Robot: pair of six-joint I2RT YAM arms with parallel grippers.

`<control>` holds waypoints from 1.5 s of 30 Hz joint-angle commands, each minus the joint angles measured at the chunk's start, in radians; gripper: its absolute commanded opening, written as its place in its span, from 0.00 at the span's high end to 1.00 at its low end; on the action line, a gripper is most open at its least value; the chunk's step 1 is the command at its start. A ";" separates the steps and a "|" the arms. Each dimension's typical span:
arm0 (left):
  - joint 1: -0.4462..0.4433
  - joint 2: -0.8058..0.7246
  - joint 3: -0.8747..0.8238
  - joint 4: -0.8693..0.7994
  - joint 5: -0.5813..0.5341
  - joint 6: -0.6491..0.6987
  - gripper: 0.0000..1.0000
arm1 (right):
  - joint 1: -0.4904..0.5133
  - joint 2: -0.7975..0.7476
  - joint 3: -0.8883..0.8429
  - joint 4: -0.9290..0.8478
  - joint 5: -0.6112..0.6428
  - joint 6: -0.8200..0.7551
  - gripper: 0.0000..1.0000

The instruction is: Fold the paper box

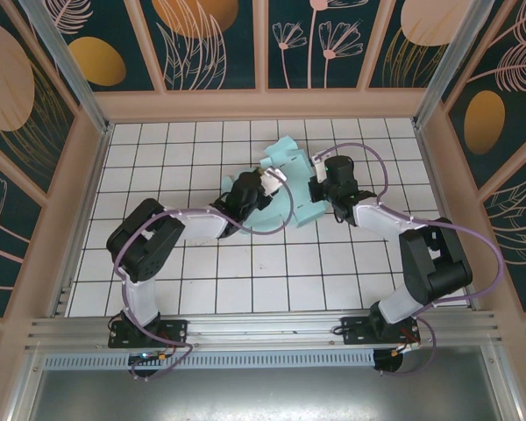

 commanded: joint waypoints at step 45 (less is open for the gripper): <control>0.353 0.136 0.344 -0.609 0.643 -0.561 0.37 | 0.114 0.045 0.058 -0.090 0.071 -0.170 1.00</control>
